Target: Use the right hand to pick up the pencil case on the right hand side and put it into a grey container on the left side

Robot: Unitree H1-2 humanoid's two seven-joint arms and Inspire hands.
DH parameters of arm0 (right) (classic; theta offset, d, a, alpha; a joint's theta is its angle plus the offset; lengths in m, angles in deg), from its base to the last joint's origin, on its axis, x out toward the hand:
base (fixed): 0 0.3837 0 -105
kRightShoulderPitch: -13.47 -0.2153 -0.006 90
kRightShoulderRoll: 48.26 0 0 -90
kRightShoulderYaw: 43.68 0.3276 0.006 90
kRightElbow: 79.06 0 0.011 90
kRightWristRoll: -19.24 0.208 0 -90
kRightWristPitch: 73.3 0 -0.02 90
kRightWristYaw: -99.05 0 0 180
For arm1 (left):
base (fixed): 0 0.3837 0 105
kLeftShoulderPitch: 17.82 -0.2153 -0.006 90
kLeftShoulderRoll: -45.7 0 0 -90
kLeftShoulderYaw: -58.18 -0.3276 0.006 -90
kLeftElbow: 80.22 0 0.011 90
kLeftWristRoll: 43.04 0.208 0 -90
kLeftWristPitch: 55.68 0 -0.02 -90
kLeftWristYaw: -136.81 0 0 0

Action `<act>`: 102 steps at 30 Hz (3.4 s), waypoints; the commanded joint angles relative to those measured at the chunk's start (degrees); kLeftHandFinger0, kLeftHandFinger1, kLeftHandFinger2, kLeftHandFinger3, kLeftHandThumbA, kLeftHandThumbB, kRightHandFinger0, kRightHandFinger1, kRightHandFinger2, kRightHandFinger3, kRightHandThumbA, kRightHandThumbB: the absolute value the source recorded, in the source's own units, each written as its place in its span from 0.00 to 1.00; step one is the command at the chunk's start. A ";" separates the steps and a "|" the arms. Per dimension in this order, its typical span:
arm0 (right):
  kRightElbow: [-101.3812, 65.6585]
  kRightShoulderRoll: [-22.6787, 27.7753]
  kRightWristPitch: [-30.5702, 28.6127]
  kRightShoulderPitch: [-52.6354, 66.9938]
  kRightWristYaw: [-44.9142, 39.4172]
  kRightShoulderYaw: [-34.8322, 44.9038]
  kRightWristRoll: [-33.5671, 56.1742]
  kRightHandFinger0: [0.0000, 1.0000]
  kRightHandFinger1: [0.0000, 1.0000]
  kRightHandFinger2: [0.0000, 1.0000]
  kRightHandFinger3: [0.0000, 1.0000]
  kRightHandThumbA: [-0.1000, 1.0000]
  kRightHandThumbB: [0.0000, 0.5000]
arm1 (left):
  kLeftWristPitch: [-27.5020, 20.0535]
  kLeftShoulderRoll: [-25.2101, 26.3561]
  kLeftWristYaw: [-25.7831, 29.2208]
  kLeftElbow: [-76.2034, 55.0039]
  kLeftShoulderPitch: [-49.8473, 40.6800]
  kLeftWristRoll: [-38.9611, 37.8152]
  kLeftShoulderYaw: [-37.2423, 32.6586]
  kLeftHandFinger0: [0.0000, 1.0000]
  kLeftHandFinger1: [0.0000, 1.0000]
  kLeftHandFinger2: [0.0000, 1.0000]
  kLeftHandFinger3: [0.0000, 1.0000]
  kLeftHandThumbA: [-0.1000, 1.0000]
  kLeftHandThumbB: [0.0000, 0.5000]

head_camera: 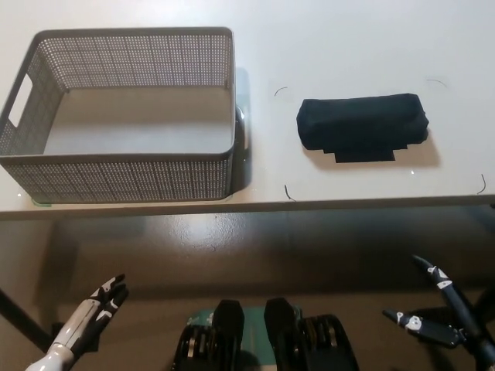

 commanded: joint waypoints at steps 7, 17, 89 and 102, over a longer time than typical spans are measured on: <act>-28.24 7.20 9.54 5.23 -2.32 3.15 -10.61 1.00 1.00 1.00 1.00 1.00 0.79 | -4.46 1.74 -1.13 -1.51 1.67 0.62 0.51 1.00 1.00 1.00 1.00 1.00 0.58; -45.75 8.40 12.76 7.89 -3.60 8.90 -8.63 1.00 1.00 1.00 1.00 1.00 0.78 | -5.10 1.88 -1.46 -2.03 1.42 -0.02 0.90 1.00 1.00 1.00 1.00 1.00 0.60; 42.01 3.52 11.23 -68.33 -17.76 -22.36 -24.58 1.00 1.00 1.00 1.00 0.79 1.00 | -10.52 0.29 -3.34 0.20 -2.07 0.68 1.16 1.00 1.00 1.00 1.00 1.00 0.70; 46.20 -0.90 11.33 -69.72 -20.00 -21.15 -23.06 1.00 1.00 1.00 1.00 0.78 1.00 | -10.46 0.25 -3.77 0.21 -2.34 0.36 1.19 1.00 1.00 1.00 1.00 1.00 0.75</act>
